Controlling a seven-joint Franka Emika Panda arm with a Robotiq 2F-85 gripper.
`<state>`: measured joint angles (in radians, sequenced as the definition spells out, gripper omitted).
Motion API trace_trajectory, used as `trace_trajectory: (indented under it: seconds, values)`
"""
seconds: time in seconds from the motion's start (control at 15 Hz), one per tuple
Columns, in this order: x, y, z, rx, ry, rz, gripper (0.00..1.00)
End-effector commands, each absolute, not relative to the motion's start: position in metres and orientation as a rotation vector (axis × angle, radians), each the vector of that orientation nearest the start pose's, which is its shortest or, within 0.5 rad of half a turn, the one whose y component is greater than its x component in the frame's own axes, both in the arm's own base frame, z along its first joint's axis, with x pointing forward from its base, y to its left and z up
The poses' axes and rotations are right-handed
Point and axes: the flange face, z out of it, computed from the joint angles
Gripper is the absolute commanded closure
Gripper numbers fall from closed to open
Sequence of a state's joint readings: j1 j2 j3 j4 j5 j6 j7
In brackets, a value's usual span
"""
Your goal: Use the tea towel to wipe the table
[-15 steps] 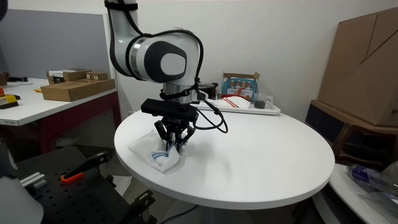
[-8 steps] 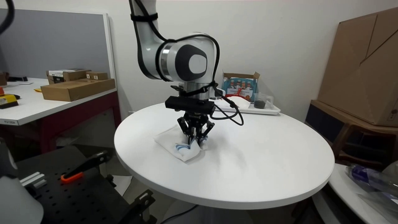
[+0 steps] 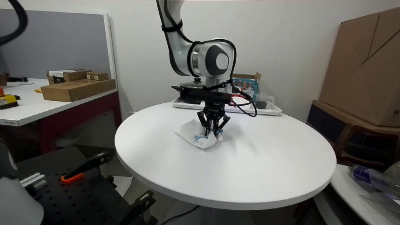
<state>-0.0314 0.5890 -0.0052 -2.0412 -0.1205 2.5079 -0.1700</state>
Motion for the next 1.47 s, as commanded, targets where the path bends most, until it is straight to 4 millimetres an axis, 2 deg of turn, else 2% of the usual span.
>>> trace_trajectory:
  seconds: [0.0,0.13,0.2,0.33,0.47,0.53,0.67,0.87,1.2,1.4]
  values:
    - [0.627,-0.030,0.103,-3.175,-0.291,0.261,0.95]
    - [0.642,-0.033,0.103,-3.176,-0.274,0.287,0.95]
    - [0.622,-0.029,0.138,-3.178,-0.324,0.254,0.81]
    - [0.635,-0.031,0.138,-3.179,-0.316,0.270,0.81]
    - [0.639,-0.031,0.138,-3.180,-0.313,0.271,0.81]
    - [0.639,-0.032,0.138,-3.180,-0.313,0.270,0.95]
    - [0.618,-0.028,0.151,-3.189,-0.351,0.301,0.95]
    - [0.601,0.011,0.153,-3.157,-0.513,0.264,0.95]
    - [0.566,0.104,0.145,-3.064,-0.912,0.136,0.95]
    - [0.552,0.149,0.134,-3.019,-1.103,0.057,0.95]
